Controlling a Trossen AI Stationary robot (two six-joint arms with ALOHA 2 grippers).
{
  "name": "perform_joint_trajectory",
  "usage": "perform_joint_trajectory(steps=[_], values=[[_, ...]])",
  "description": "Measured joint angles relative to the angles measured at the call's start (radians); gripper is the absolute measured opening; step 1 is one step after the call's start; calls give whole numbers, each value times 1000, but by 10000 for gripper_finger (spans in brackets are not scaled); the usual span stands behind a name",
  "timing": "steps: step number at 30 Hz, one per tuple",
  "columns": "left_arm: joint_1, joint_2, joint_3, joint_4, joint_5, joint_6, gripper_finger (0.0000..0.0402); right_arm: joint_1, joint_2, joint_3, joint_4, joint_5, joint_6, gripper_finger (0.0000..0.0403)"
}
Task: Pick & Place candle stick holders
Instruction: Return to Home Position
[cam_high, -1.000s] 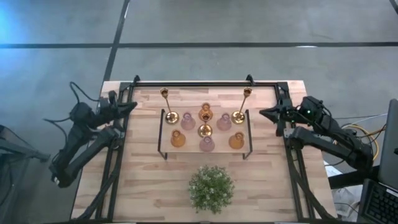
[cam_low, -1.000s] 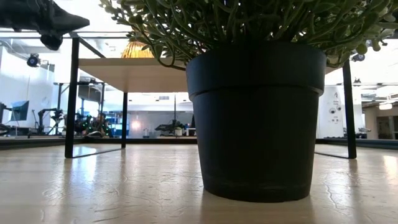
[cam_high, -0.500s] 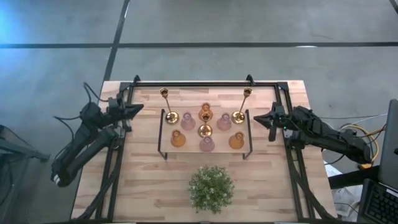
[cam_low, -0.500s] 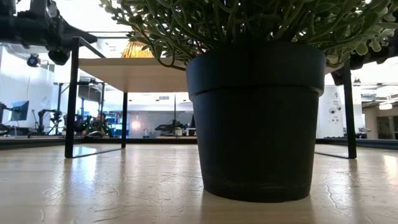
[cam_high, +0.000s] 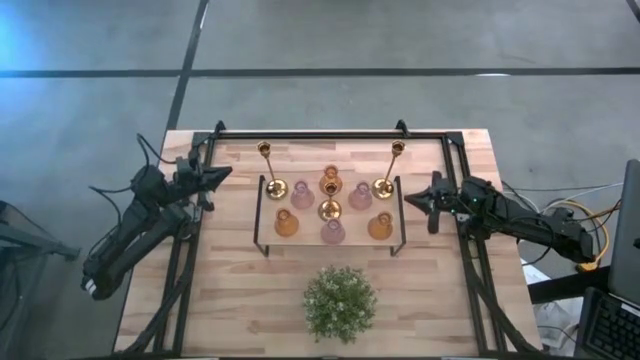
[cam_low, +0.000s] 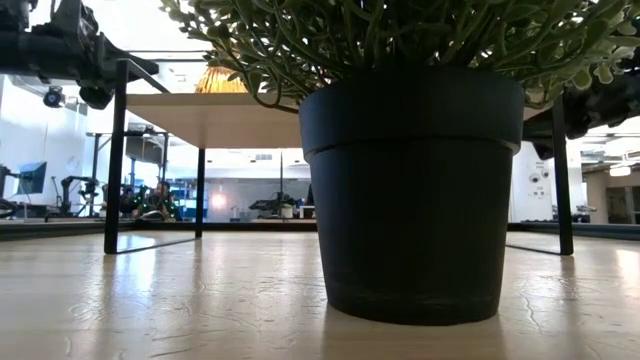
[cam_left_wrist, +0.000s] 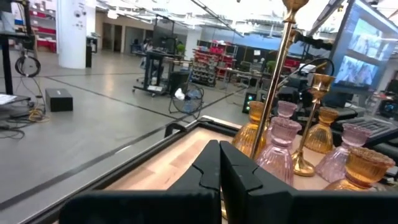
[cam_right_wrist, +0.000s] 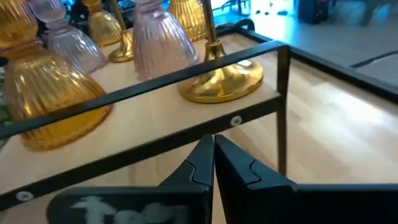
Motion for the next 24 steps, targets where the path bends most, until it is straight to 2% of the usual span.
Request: perform_joint_trajectory(steps=[4,7,16,24], values=[[0,0,0,1,-7,13,0,0,1,-4,-7,49,18,8],[0,0,0,6,-8,15,2,0,8,-4,-15,49,57,8],[0,2,0,-27,-8,-57,15,0,13,-4,-14,50,52,8],[0,2,0,-29,-7,-56,13,0,13,-4,-14,50,50,8]])
